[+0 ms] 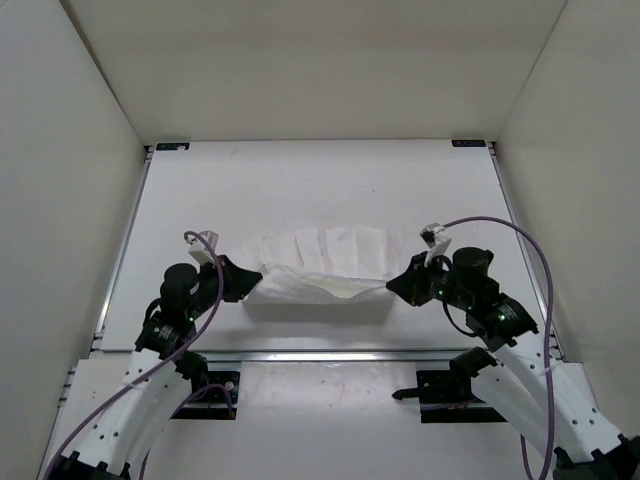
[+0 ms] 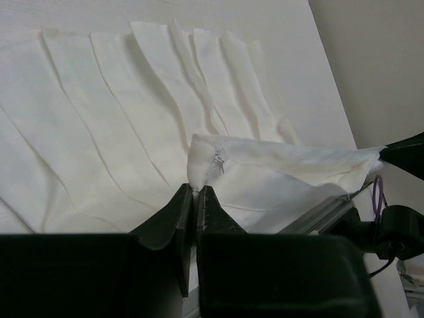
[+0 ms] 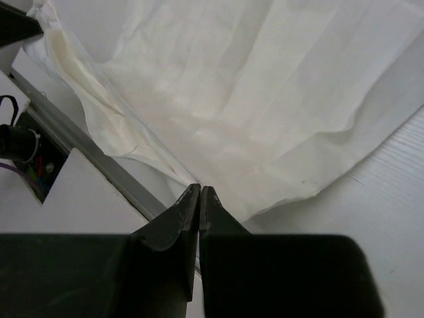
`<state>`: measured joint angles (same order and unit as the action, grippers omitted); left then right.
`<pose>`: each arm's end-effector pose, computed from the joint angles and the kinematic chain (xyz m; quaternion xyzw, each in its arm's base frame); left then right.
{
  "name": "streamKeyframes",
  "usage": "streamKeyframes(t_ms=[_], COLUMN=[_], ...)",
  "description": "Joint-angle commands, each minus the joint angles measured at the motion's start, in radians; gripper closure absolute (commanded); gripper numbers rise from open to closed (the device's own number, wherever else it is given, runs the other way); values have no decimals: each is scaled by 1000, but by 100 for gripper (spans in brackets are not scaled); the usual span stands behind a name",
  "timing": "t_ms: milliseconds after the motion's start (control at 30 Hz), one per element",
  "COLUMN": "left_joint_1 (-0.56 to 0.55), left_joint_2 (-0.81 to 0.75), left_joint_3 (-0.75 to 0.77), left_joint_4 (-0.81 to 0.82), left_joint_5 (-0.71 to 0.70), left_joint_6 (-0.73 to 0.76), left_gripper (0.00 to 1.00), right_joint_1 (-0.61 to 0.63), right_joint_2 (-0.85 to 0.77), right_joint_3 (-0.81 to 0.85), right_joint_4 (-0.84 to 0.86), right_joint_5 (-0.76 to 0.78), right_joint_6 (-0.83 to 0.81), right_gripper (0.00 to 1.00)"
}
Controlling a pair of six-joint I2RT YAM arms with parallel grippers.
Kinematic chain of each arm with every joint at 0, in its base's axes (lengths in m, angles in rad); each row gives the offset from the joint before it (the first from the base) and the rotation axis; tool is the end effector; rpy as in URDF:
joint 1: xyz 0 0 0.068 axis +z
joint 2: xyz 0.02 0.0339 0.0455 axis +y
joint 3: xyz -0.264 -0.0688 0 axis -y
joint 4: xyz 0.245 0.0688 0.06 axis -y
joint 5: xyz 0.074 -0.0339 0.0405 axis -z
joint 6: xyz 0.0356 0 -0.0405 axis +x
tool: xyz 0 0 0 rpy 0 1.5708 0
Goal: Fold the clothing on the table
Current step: Fold the skirt
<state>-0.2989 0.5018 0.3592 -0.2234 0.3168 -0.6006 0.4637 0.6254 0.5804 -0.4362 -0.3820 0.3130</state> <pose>0.1308 -0.0519 0.2265 -0.0339 0.8179 -0.3603 0.4474 0.1267 0.0782 0.2674 -0.1613 0.8299 0.3429 0.4095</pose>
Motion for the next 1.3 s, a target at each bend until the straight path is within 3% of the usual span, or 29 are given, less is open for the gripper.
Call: streamKeyframes(t_ms=[0, 233, 367, 467, 567, 833, 867, 900, 933, 1000, 1067, 1133, 1267], left_joint_1=[4, 21, 86, 104, 116, 158, 170, 173, 185, 188, 195, 198, 184], left_joint_2=[-45, -99, 47, 171, 335, 820, 852, 918, 972, 1030, 1057, 1045, 913], left_joint_3=[-11, 35, 96, 116, 142, 262, 309, 335, 387, 484, 530, 557, 433], left_joint_4=[-128, -163, -99, 10, 160, 383, 394, 400, 404, 398, 382, 323, 276], left_joint_5=[-1, -36, -53, -87, -119, -225, -222, -199, -159, -119, -99, -75, -65], left_joint_6=[-28, -53, -2, -1, -8, -5, 1, 13, 30, 54, 65, 65, 25], left_gripper=[100, 100, 100, 100, 100, 99, 95, 70, 50, 42, 33, 30, 30], right_joint_1=[-51, -91, -151, -191, -247, -312, -321, -320, -319, -315, -315, -310, -348], right_joint_2=[-68, -66, 46, 190, 444, 994, 1073, 1121, 1145, 1150, 1110, 1021, 854], right_joint_3=[1, 88, 130, 105, 130, 459, 523, 586, 607, 645, 627, 573, 426], right_joint_4=[-108, -228, -90, 101, 311, 429, 430, 403, 387, 354, 352, 343, 292], right_joint_5=[-58, -107, -153, -149, -153, -149, -158, -141, -103, -45, 29, 61, 53], right_joint_6=[18, 0, -12, 1, 1, -5, -5, -2, 3, 11, 23, 32, 128], right_gripper=[100, 100, 100, 100, 100, 100, 100, 100, 88, 62, 56, 44, 39])
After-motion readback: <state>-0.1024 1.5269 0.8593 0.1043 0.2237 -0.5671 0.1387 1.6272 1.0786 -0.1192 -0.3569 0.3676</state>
